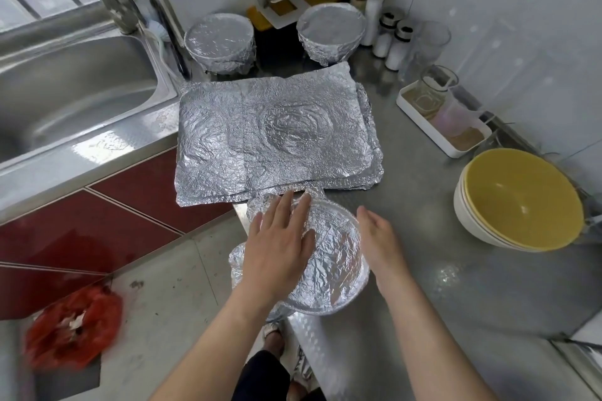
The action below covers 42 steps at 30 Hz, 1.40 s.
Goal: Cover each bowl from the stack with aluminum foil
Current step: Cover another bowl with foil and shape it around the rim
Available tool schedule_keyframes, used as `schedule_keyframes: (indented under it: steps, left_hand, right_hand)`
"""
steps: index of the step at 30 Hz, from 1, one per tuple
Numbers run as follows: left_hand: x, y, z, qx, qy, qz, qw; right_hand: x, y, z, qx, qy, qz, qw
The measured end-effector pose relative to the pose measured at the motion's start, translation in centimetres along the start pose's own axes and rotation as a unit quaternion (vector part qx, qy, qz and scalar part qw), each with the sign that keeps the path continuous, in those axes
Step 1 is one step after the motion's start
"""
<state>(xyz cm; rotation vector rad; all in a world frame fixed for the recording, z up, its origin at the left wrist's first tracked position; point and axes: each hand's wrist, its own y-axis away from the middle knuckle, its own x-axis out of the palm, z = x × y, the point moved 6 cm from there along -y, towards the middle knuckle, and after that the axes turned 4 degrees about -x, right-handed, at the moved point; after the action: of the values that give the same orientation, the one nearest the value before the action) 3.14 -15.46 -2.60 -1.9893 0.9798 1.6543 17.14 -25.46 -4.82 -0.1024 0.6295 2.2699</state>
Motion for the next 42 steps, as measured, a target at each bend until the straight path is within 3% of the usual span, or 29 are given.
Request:
schedule_keyframes:
  steps: [7,16,23,30,35,39,42]
  left_hand:
    - [0.1,-0.2,-0.5,0.015,-0.006,0.000,1.000]
    - [0.0,-0.4,-0.7,0.025,-0.014,0.007,1.000]
    - [-0.6,-1.2,-0.2,0.061,-0.013,0.011,0.998]
    - [0.0,1.6,-1.7,0.077,-0.069,-0.016,0.994]
    - [1.1,2.0,-1.9,0.067,-0.078,-0.004,0.995]
    - [0.4,1.2,-1.7,0.111,-0.087,0.000,0.990]
    - [-0.3,0.5,-0.6,0.055,-0.051,-0.013,0.997]
  right_hand:
    - [1.3,-1.0,1.8,-0.001,0.031,0.078,0.996]
    - [1.4,-0.9,2.0,-0.091,0.085,0.073,0.989]
    - [1.2,-0.2,1.1,-0.071,0.072,0.075,0.992]
    - [1.9,0.2,3.3,-0.161,0.242,0.099,0.952]
    - [2.3,0.0,3.0,-0.176,0.313,0.058,0.932]
    - [1.5,0.3,2.0,-0.123,0.220,0.002,0.968]
    - [0.8,1.1,0.9,-0.096,0.176,-0.077,0.977]
